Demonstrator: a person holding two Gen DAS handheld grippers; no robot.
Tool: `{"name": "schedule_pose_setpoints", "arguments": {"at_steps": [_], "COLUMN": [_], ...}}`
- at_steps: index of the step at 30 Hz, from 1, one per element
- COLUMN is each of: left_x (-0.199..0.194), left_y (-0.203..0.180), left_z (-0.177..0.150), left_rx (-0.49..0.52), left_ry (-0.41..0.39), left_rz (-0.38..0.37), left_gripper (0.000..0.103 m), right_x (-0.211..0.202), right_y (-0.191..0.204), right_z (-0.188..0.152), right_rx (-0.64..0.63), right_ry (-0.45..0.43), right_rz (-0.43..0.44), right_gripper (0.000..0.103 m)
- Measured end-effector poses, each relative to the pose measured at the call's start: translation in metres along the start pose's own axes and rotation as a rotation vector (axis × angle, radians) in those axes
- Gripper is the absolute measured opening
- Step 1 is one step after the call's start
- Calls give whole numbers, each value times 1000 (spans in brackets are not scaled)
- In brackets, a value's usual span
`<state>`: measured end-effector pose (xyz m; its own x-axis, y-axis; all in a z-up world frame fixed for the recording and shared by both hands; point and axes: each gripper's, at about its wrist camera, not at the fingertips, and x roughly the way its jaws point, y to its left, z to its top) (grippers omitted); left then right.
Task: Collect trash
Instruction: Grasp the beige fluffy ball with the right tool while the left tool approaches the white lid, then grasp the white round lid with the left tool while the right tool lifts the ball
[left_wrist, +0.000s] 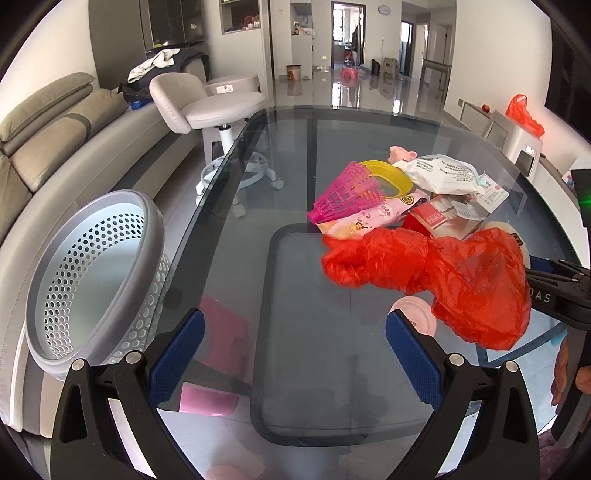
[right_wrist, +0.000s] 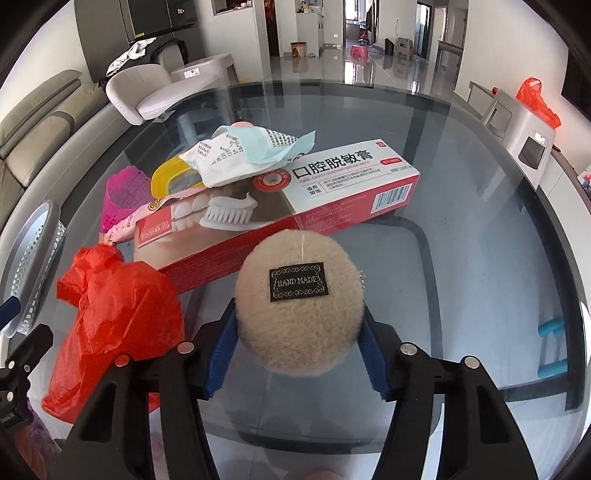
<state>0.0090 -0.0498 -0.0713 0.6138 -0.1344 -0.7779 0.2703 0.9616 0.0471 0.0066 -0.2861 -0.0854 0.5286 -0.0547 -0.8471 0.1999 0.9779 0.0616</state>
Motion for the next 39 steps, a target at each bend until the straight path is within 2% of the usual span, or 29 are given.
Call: {"name": "schedule_pose_setpoints", "arguments": {"at_steps": [11,17,30,36,38,39], "left_x": [2,17,37,35,32,31], "left_y": [-20,-29,-52,-57,-59,-60], "left_z": [-10,-12,-10,-10,-10,-10], "left_rx": [53,53,78,94,109,115], "left_ry": [-7,27,76,64,57,56], "left_rz": [-49,-66,-104,-118,-132,-139], "left_gripper": [97,97,94,77,60,55], "right_x": [-35,-51,-53,-54,-54,-54], "right_y": [-21,-35,-36,-38,-38,-39], "right_z": [-4,-7,-9,-8,-8,-8], "right_rx": [100,151,173,185,189,189], "right_ry": [-70,-105,-108,-106,-106,-106], "right_rz": [39,58,81,81,82,82], "right_gripper": [56,56,56,56,56,56]}}
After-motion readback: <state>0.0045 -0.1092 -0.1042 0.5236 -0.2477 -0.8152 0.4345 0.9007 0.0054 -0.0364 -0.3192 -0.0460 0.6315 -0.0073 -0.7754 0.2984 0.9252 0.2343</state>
